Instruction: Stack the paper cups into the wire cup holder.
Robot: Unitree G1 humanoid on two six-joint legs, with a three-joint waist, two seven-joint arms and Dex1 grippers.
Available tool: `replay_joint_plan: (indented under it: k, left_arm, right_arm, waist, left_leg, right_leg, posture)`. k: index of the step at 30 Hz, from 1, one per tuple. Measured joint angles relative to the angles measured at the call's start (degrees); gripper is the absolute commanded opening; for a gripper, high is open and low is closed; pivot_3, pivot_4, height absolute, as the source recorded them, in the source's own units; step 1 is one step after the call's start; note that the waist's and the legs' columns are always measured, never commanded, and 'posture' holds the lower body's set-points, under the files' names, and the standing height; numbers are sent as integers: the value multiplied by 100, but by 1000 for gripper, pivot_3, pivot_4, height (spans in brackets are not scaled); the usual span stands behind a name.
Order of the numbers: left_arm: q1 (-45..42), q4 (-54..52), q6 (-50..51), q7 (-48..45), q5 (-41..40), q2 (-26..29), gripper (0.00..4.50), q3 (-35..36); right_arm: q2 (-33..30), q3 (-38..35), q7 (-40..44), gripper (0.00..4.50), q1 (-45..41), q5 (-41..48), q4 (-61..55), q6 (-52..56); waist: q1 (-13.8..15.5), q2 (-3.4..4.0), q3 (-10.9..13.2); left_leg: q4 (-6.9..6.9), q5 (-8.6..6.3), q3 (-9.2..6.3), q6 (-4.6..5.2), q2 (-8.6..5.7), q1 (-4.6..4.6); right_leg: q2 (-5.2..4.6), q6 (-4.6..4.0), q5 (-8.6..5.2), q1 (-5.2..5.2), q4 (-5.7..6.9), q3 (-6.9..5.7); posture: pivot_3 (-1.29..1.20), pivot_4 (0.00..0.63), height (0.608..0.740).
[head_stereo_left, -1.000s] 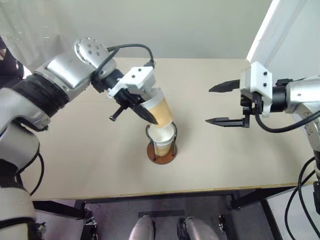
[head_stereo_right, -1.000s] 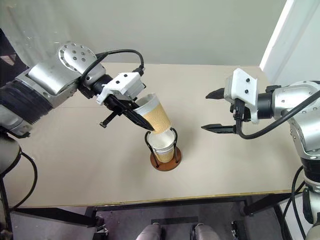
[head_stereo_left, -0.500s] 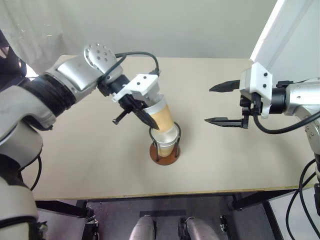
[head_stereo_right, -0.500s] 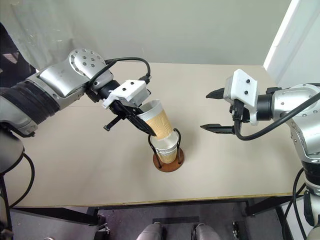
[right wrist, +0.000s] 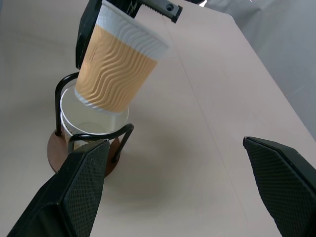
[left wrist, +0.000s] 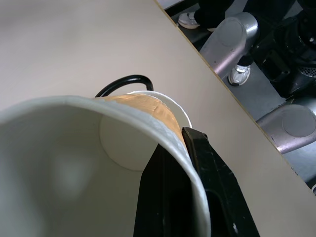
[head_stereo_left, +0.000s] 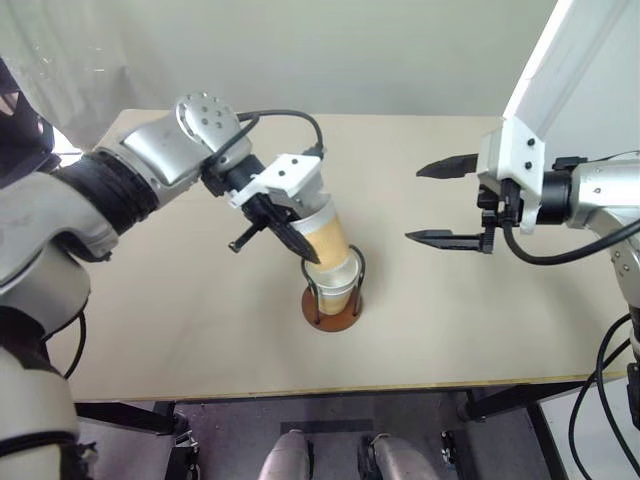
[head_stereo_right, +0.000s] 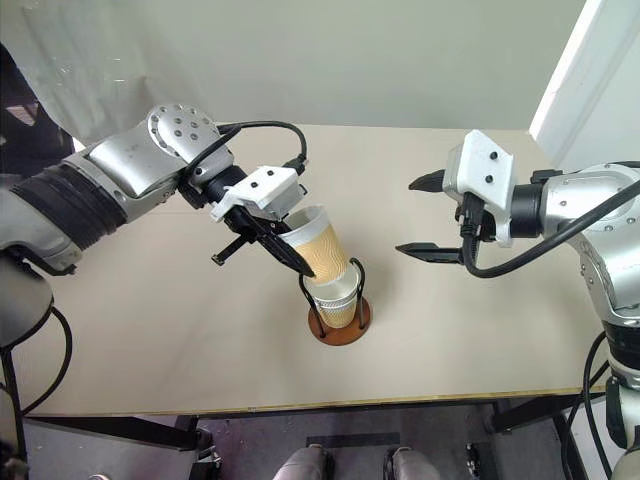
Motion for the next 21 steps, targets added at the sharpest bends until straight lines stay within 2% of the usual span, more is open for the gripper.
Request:
replay_joint_plan:
  k: [21]
  left_arm:
    - [151, 54, -188, 0, 176, -80, 47, -85]
  right_arm:
    - [-22, -1, -175, 4500, 138, 174, -233, 167]
  waist:
    - [6, 4, 2]
  left_leg:
    - [4, -3, 0, 4, 1, 0]
  right_leg:
    - [-3, 3, -1, 2, 0, 2]
  posture:
    - [0, 150, 740]
